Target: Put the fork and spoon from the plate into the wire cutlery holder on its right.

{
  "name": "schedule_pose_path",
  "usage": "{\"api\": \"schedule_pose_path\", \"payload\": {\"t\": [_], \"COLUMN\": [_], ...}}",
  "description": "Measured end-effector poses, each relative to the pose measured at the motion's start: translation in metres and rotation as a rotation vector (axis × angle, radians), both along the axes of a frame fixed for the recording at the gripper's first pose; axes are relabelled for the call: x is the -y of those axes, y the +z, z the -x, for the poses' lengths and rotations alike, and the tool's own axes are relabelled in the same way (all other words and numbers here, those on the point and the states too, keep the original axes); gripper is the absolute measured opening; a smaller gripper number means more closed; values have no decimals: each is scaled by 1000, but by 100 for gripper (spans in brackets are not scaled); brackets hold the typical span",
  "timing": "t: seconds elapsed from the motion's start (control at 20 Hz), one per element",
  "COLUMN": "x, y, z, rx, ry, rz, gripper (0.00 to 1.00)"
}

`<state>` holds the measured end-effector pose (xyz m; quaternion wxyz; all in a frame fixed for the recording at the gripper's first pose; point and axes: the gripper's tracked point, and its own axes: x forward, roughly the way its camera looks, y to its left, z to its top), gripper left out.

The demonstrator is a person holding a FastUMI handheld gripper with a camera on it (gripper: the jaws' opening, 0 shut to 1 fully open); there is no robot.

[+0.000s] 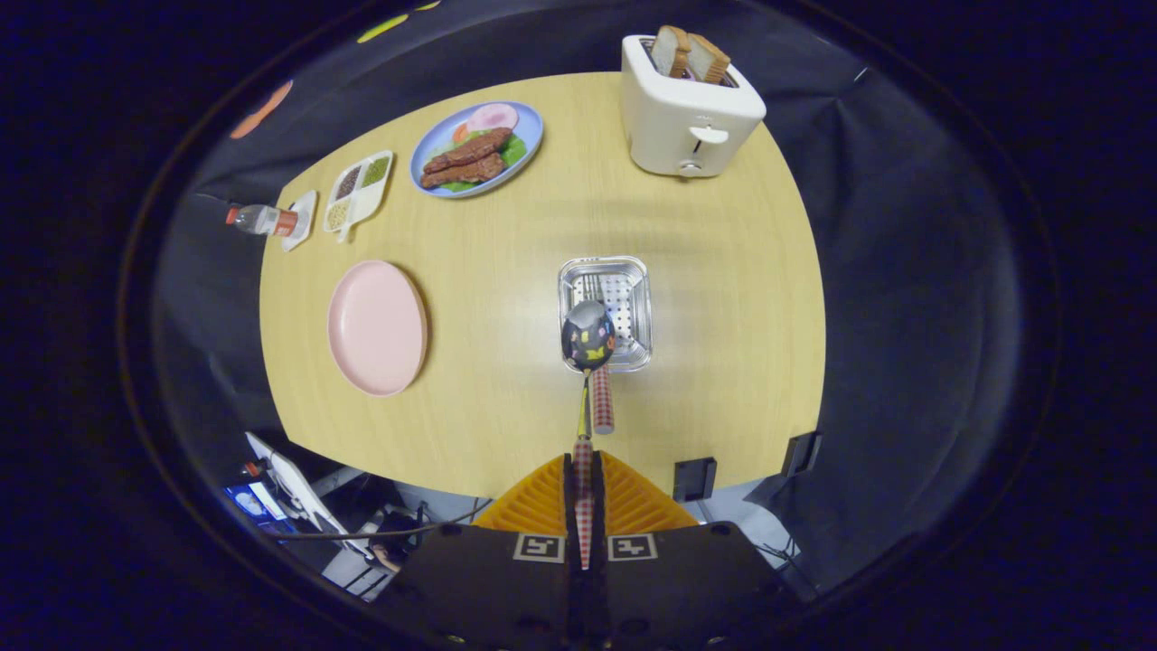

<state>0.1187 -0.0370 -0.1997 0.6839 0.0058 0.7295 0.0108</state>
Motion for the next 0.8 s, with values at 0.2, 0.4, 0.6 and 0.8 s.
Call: {"api": "schedule_pose_path", "payload": {"t": [0.2, 0.4, 0.6, 0.8], "x": [-2, 3, 2, 6], "y": [-9, -26, -46, -61], "z": [-12, -34, -44, -60], "rx": [-93, -145, -216, -219], "ry": [-4, -8, -41, -72], "rz": [5, 34, 20, 42], "gripper": [2, 3, 3, 4]}}
